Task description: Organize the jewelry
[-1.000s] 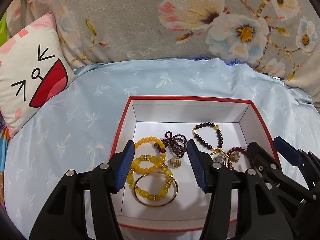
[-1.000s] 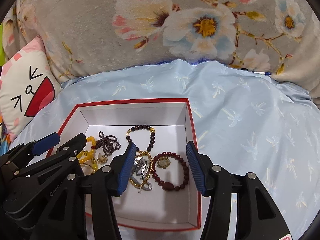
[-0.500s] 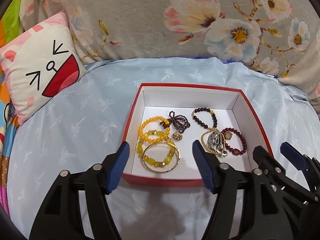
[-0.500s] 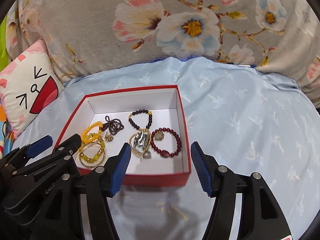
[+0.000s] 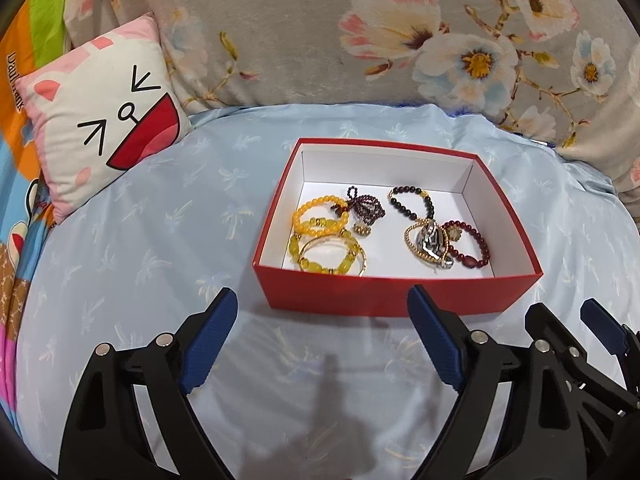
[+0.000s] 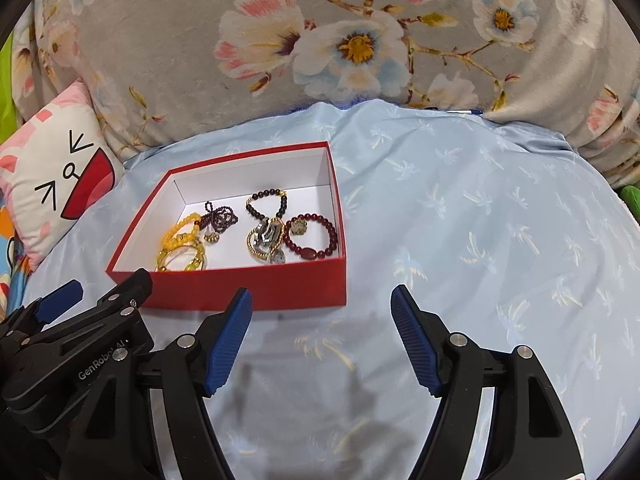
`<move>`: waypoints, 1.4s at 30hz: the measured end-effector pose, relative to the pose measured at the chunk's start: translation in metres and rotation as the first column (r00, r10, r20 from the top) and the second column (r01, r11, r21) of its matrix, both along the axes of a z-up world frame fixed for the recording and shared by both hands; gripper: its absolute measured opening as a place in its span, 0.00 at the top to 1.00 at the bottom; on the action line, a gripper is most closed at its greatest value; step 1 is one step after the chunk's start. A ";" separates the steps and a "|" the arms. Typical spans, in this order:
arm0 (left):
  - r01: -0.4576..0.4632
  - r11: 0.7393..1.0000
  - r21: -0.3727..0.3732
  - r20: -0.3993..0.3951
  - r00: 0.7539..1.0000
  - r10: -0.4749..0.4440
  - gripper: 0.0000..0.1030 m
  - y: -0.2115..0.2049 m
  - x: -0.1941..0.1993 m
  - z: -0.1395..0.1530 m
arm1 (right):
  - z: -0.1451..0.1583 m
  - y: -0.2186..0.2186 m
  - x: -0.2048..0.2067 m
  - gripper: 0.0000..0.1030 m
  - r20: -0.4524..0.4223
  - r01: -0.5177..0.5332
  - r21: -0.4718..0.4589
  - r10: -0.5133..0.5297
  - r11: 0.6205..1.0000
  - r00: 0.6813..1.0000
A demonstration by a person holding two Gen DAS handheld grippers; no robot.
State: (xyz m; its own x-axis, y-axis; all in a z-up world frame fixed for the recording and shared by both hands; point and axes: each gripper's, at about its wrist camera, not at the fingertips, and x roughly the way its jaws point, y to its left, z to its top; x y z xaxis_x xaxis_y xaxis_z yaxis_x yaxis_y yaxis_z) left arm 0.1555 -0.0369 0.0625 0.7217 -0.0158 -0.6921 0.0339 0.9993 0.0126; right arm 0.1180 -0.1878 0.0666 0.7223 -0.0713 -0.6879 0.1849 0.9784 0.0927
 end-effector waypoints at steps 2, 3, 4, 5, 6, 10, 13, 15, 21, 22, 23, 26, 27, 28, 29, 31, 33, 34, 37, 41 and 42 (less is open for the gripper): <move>-0.003 1.000 0.005 -0.002 1.000 0.003 0.20 0.001 -0.005 -0.002 | -0.001 0.002 -0.005 0.33 -0.003 0.002 -0.007 -0.002 1.000 1.000; -0.003 1.000 0.006 -0.002 1.000 0.003 0.20 0.001 -0.007 -0.003 | -0.002 0.003 -0.007 0.33 -0.004 0.002 -0.011 -0.003 1.000 1.000; -0.001 1.000 0.006 -0.004 1.000 0.001 0.20 0.003 -0.009 -0.004 | -0.003 0.004 -0.009 0.33 -0.004 0.003 -0.014 -0.004 1.000 1.000; -0.002 1.000 0.006 -0.005 1.000 0.002 0.20 0.003 -0.011 -0.005 | -0.003 0.005 -0.011 0.32 -0.005 0.004 -0.016 -0.004 1.000 1.000; -0.003 1.000 0.006 -0.005 1.000 0.003 0.20 0.004 -0.012 -0.006 | -0.004 0.006 -0.013 0.32 -0.007 0.005 -0.017 -0.005 1.000 1.000; -0.007 1.000 0.005 -0.004 1.000 0.007 0.20 0.006 -0.016 -0.007 | -0.005 0.008 -0.016 0.32 -0.015 0.008 -0.019 -0.008 1.000 1.000; -0.009 1.000 0.001 -0.006 1.000 0.009 0.20 0.007 -0.017 -0.007 | -0.004 0.009 -0.017 0.31 -0.012 0.007 -0.022 -0.007 1.000 1.000; -0.014 1.000 0.002 -0.003 1.000 0.014 0.20 0.008 -0.017 -0.006 | -0.003 0.009 -0.016 0.30 -0.013 0.006 -0.023 -0.007 1.000 1.000; -0.028 1.000 0.001 0.006 1.000 0.028 0.20 0.011 -0.017 -0.006 | -0.003 0.012 -0.016 0.29 -0.006 0.008 -0.028 -0.008 1.000 1.000; -0.028 1.000 0.004 0.007 1.000 0.028 0.20 0.011 -0.017 -0.006 | -0.003 0.012 -0.016 0.29 -0.007 0.008 -0.029 -0.009 1.000 1.000; -0.026 1.000 0.006 0.007 1.000 0.026 0.20 0.011 -0.017 -0.006 | -0.003 0.012 -0.016 0.29 -0.007 0.009 -0.028 -0.009 1.000 1.000; -0.021 1.000 0.014 0.012 1.000 0.020 0.20 0.010 -0.017 -0.006 | -0.003 0.012 -0.016 0.29 -0.006 0.008 -0.025 -0.008 1.000 1.000; -0.019 1.000 0.018 0.015 1.000 0.019 0.20 0.010 -0.017 -0.005 | -0.003 0.012 -0.016 0.29 -0.006 0.008 -0.024 -0.008 1.000 1.000; -0.019 1.000 0.021 0.016 1.000 0.019 0.20 0.009 -0.017 -0.005 | -0.003 0.012 -0.016 0.29 -0.005 0.009 -0.023 -0.010 1.000 1.000; -0.018 1.000 0.022 0.015 1.000 0.018 0.20 0.009 -0.017 -0.004 | -0.003 0.012 -0.016 0.29 -0.005 0.011 -0.021 -0.011 1.000 1.000; -0.018 1.000 0.020 0.013 1.000 0.018 0.20 0.009 -0.017 -0.004 | -0.004 0.013 -0.016 0.29 -0.002 0.010 -0.018 -0.010 1.000 1.000; -0.021 1.000 0.022 0.011 1.000 0.020 0.20 0.009 -0.016 -0.003 | -0.004 0.013 -0.017 0.29 -0.001 0.009 -0.024 -0.009 1.000 1.000; -0.020 1.000 0.023 0.012 1.000 0.020 0.20 0.008 -0.016 -0.003 | -0.003 0.013 -0.017 0.29 0.000 0.009 -0.025 -0.009 1.000 1.000; -0.023 0.999 0.022 0.011 1.000 0.023 0.20 0.008 -0.016 -0.003 | -0.003 0.012 -0.017 0.28 0.000 0.010 -0.024 -0.010 1.000 1.000; -0.025 0.999 0.026 0.004 1.000 0.024 0.20 0.007 -0.015 -0.004 | -0.003 0.012 -0.018 0.28 -0.003 0.009 -0.023 -0.009 1.000 1.000; -0.026 0.999 0.027 0.005 1.000 0.026 0.20 0.008 -0.016 -0.004 | -0.003 0.012 -0.018 0.28 -0.002 0.009 -0.025 -0.009 1.000 1.000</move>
